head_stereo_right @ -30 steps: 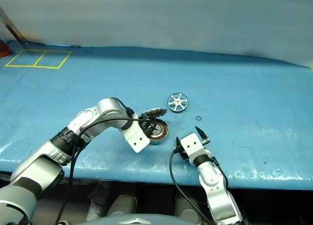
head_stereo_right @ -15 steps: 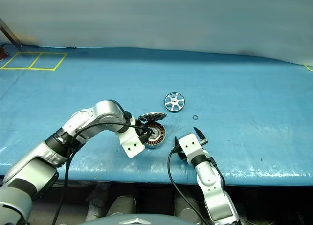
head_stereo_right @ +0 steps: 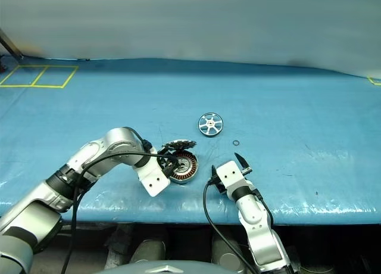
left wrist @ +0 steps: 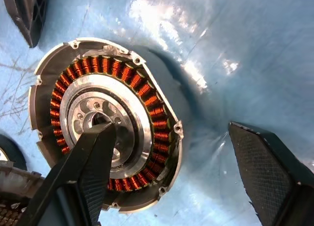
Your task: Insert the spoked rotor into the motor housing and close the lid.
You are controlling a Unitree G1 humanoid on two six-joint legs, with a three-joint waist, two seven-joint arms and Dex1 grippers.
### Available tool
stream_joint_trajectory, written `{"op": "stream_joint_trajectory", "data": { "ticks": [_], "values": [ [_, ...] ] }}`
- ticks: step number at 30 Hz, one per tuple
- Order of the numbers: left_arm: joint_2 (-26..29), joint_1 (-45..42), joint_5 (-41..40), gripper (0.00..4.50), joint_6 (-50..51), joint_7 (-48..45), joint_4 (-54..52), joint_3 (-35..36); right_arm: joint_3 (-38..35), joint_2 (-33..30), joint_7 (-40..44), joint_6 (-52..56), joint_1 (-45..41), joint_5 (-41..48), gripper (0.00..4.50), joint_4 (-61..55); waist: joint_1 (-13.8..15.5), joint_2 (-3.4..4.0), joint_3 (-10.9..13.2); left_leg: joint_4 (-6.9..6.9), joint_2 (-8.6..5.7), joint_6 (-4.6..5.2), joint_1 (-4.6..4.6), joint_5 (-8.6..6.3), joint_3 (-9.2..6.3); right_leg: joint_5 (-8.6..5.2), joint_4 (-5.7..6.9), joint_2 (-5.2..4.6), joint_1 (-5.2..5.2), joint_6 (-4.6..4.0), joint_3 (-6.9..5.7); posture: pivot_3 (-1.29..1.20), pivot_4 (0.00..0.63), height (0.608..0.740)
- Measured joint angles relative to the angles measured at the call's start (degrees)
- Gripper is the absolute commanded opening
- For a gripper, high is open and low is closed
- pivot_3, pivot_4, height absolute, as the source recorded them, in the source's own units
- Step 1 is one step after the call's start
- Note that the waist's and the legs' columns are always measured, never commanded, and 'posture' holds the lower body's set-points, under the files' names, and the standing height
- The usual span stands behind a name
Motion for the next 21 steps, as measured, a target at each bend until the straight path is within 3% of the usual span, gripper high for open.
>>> {"op": "stream_joint_trajectory", "data": {
  "ticks": [5,12,16,21],
  "values": [
    [3.52,1.75,-6.71,3.94,-1.18,-2.51,-1.94,0.69,-0.03,0.28,-0.07,-0.15,-0.91,-0.07,4.5,0.78,0.0,-0.04,0.09,0.0,0.01,0.0,-0.07,0.0,0.01,-0.01,0.01,0.0,-0.09,-0.02,0.0,0.0,0.15,0.74],
    [3.72,2.94,-13.36,3.94,2.95,0.31,-3.16,6.53,-0.14,0.52,-0.32,-1.06,-1.24,-0.07,4.5,1.72,0.42,-0.14,0.18,0.03,0.01,0.0,-0.09,0.0,0.02,-0.02,0.0,0.0,-0.09,0.01,0.0,0.0,0.15,0.74],
    [4.32,6.62,-14.06,3.94,7.54,2.81,-6.08,9.44,-0.05,0.56,-0.23,-1.73,-1.4,-0.08,4.5,2.11,0.15,-0.13,0.19,-0.01,0.01,0.0,-0.09,0.0,0.04,-0.01,0.0,0.0,-0.13,-0.01,0.03,0.0,0.15,0.74],
    [5.58,12.61,-23.05,3.94,14.33,2.6,-13.8,13.28,-0.05,0.44,-0.01,-1.9,-1.68,-0.04,4.5,2.34,0.08,-0.16,0.23,-0.02,0.04,0.0,-0.11,0.0,0.05,0.0,0.0,-0.02,-0.15,-0.03,0.04,0.0,0.15,0.74]
  ]
}}
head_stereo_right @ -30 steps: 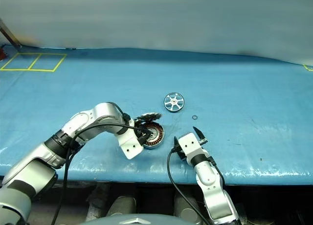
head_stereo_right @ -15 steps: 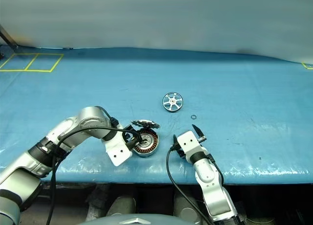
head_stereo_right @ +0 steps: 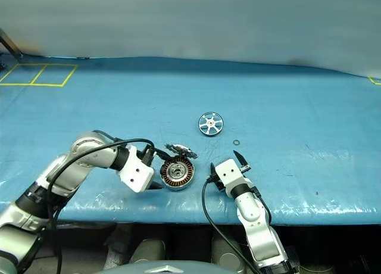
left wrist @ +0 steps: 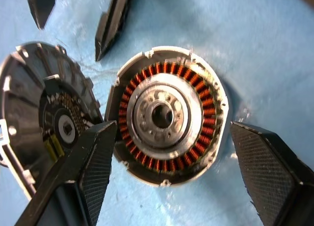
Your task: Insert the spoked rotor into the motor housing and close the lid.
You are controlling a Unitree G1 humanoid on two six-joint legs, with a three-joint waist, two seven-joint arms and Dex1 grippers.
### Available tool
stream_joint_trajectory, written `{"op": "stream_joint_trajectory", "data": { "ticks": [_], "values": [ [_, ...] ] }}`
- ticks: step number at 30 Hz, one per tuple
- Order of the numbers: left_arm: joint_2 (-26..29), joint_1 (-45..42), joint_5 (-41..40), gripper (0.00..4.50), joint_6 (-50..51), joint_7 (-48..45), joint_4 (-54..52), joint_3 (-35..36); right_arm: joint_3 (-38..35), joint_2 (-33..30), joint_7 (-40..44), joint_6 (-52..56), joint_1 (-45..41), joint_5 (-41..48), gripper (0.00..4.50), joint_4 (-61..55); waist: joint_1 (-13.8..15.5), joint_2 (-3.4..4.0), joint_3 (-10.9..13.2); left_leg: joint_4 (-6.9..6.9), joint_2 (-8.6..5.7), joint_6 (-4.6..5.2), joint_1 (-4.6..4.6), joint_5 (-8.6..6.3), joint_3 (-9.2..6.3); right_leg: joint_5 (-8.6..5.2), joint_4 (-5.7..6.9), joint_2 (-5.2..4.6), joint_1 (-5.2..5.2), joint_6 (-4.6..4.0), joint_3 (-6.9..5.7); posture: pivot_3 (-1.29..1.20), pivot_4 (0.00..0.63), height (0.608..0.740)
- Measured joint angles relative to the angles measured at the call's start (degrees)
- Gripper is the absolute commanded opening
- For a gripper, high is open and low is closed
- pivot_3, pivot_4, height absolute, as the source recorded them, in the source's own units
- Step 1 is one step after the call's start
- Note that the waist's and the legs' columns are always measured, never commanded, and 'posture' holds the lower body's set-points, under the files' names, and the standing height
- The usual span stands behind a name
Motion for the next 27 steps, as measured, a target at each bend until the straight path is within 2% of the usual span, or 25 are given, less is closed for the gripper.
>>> {"op": "stream_joint_trajectory", "data": {
  "ticks": [4,7,10,12,15,21,27],
  "values": [
    [4.63,8.41,-8.68,3.94,8.22,-0.89,-5.78,5.5,-0.76,0.21,0.9,0.04,0.25,1.69,4.5,-0.18,-0.11,0.04,0.03,-0.1,0.05,0.0,0.01,0.0,0.02,-0.05,0.0,0.01,-0.05,-0.08,0.01,0.0,0.15,0.74],
    [5.32,13.15,-12.28,3.94,15.23,2.34,-6.09,10.81,-2.4,0.58,1.53,0.41,0.63,4.0,4.5,-0.43,0.45,0.02,0.16,-0.09,0.04,0.0,0.0,0.0,-0.02,-0.07,0.0,0.0,-0.05,-0.07,-0.05,0.0,0.15,0.74],
    [3.4,16.06,-15.75,3.94,20.85,7.73,-6.34,16.84,-3.44,1.1,2.06,0.78,0.42,5.93,4.5,-0.44,0.77,0.07,0.22,-0.09,0.04,0.0,0.0,0.0,0.01,-0.07,-0.02,-0.02,-0.05,-0.05,-0.02,0.0,0.15,0.74],
    [-1.24,18.49,-19.73,3.94,25.67,14.16,-6.81,22.96,-4.85,2.19,2.05,1.72,-1.01,7.62,4.5,-0.12,0.81,0.1,0.27,-0.09,0.05,0.0,0.0,0.0,-0.01,-0.02,-0.02,-0.05,-0.09,-0.02,0.05,0.0,0.15,0.74],
    [-3.86,22.69,-22.91,3.94,30.55,19.48,-8.71,26.88,-7.03,2.77,2.11,2.04,-3.75,9.83,4.5,0.13,0.67,0.08,0.28,-0.14,0.02,-0.01,0.0,-0.01,0.02,0.13,-0.03,-0.07,-0.13,-0.22,0.13,0.0,0.15,0.74],
    [-5.9,31.24,-26.11,3.94,34.12,20.01,-12.66,24.74,-8.93,1.26,4.42,3.32,-9.89,12.46,4.5,2.3,0.98,0.08,0.29,-0.31,-0.03,-0.03,0.0,0.0,0.14,0.13,-0.13,-0.12,-0.16,-0.24,0.14,0.0,0.15,0.74],
    [-10.71,35.27,-24.8,3.94,29.45,18.87,-12.85,17.71,-10.08,-1.07,5.9,3.1,-16.32,12.74,4.5,12.21,1.22,0.09,0.3,-0.33,-0.04,-0.03,0.01,0.0,0.25,0.13,-0.16,-0.13,-0.16,-0.25,0.16,0.0,0.15,0.74]
  ]
}}
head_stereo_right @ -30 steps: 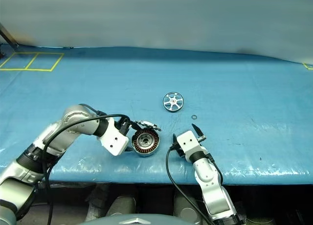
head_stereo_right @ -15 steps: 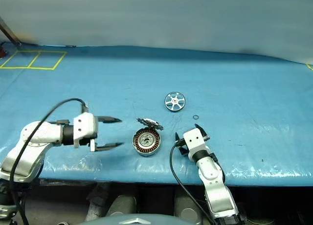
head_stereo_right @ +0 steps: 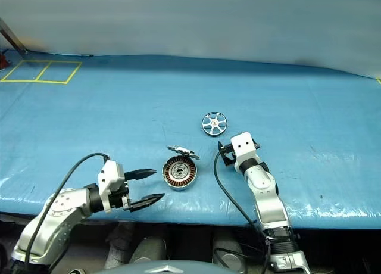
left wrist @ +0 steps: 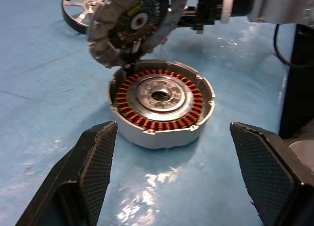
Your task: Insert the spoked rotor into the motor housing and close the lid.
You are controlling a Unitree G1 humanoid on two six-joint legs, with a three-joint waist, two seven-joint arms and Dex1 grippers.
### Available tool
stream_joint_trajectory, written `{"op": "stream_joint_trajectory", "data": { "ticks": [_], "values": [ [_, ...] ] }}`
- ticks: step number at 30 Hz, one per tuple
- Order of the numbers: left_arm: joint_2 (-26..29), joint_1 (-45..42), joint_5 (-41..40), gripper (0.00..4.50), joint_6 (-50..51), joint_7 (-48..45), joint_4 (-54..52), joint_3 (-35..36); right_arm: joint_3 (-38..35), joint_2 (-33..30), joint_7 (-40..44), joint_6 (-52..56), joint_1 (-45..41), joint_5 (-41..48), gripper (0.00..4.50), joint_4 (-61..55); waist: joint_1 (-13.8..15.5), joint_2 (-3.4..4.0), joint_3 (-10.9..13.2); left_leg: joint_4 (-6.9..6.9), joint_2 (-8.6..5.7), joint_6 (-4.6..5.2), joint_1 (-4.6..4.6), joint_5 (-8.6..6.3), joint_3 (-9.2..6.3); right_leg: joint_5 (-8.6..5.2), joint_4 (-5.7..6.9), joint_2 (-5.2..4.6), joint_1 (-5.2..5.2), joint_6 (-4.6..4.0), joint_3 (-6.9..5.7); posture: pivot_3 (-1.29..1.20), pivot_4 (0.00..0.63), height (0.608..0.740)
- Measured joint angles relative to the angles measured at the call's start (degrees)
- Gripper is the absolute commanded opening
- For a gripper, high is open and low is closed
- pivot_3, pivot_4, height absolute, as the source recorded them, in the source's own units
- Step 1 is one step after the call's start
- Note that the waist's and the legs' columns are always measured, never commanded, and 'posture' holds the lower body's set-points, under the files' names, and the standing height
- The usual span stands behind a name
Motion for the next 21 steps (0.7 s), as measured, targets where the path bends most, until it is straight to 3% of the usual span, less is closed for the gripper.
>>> {"op": "stream_joint_trajectory", "data": {
  "ticks": [9,14,21],
  "values": [
    [-2.93,-2.18,3.29,3.94,-2.15,0.57,0.07,-6.78,-3.41,-1.01,2.19,1.88,-1.78,4.44,4.5,2.83,0.0,0.01,0.0,-0.08,0.0,0.0,0.0,0.0,0.02,0.0,-0.02,0.01,-0.02,0.01,0.03,0.0,0.15,0.74],
    [-2.96,-3.93,3.58,3.94,-2.61,0.5,0.26,-7.73,-3.74,-0.77,6.03,7.7,0.55,9.3,4.5,0.28,-0.07,0.02,0.01,-0.12,0.0,0.0,0.01,0.0,0.03,0.0,-0.03,0.01,-0.02,0.0,0.04,0.0,0.15,0.74],
    [-3.07,-5.17,5.14,3.94,-3.54,0.93,2.25,-8.36,-4.62,0.14,5.22,8.66,0.62,10.71,4.5,0.06,-0.05,0.02,0.01,-0.12,0.0,0.0,0.01,0.0,0.02,-0.01,-0.04,0.02,-0.02,0.0,0.02,0.0,0.15,0.74]
  ]
}}
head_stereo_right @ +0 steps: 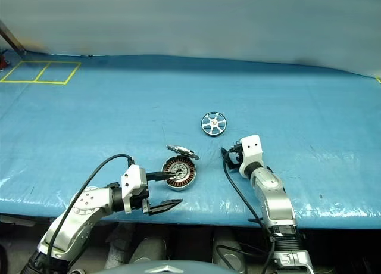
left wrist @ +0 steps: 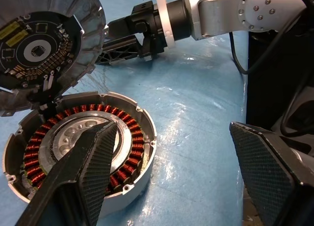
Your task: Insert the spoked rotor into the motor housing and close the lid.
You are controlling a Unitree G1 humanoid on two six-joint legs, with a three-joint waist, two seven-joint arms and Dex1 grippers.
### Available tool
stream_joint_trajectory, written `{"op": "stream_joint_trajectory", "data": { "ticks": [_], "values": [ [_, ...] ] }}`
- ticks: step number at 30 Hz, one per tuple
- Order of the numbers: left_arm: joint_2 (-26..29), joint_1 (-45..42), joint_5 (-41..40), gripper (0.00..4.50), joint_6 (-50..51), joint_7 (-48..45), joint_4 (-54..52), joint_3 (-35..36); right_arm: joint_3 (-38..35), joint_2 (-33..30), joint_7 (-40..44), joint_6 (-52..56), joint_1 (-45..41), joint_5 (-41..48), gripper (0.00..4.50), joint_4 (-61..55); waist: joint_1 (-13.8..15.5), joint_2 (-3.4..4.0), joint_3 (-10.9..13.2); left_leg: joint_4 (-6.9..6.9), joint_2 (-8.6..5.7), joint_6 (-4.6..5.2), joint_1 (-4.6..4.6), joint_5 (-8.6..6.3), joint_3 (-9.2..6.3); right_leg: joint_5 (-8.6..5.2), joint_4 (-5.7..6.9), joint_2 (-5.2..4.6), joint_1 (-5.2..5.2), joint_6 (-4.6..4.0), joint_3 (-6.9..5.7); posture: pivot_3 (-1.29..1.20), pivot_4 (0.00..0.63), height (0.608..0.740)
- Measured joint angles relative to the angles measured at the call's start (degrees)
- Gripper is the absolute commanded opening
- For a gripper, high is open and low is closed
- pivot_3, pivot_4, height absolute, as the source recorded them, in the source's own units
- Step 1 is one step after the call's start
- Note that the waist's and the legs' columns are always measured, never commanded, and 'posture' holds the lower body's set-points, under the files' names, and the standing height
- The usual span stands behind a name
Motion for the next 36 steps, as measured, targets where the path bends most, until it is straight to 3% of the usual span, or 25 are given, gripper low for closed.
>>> {"op": "stream_joint_trajectory", "data": {
  "ticks": [12,16,25,36],
  "values": [
    [0.0,-1.77,1.95,3.94,-1.76,-0.31,0.54,-1.73,-0.41,0.79,-3.26,-1.53,-1.09,-1.09,4.5,2.17,0.03,0.0,0.0,-0.01,0.0,0.0,0.0,0.0,0.01,0.0,-0.03,-0.01,0.0,0.01,0.01,0.0,0.15,0.74],
    [0.0,-1.77,2.34,3.98,-1.86,-0.2,1.86,-1.74,-0.64,0.69,-3.85,-1.92,-1.27,-1.19,3.66,2.71,0.03,0.0,0.0,-0.02,0.0,0.0,0.0,0.0,0.0,0.0,-0.03,0.0,0.0,0.01,0.0,0.0,0.15,0.74],
    [0.05,-1.55,2.63,3.98,-2.31,-0.03,2.03,-1.74,-0.75,0.66,-4.11,-2.7,-1.17,-1.34,0.7,3.09,0.03,0.0,0.0,-0.03,0.0,0.0,0.0,0.0,0.0,0.0,-0.04,-0.01,0.0,0.0,0.0,0.0,0.15,0.74],
    [0.09,-1.57,2.91,3.98,-4.73,-0.37,2.59,-1.74,-0.48,0.73,-4.68,-2.5,0.17,-1.86,0.66,1.33,0.13,0.0,0.0,-0.13,0.0,0.0,0.0,0.0,-0.01,0.0,-0.1,-0.01,0.0,0.0,0.0,0.0,0.15,0.74]
  ]
}}
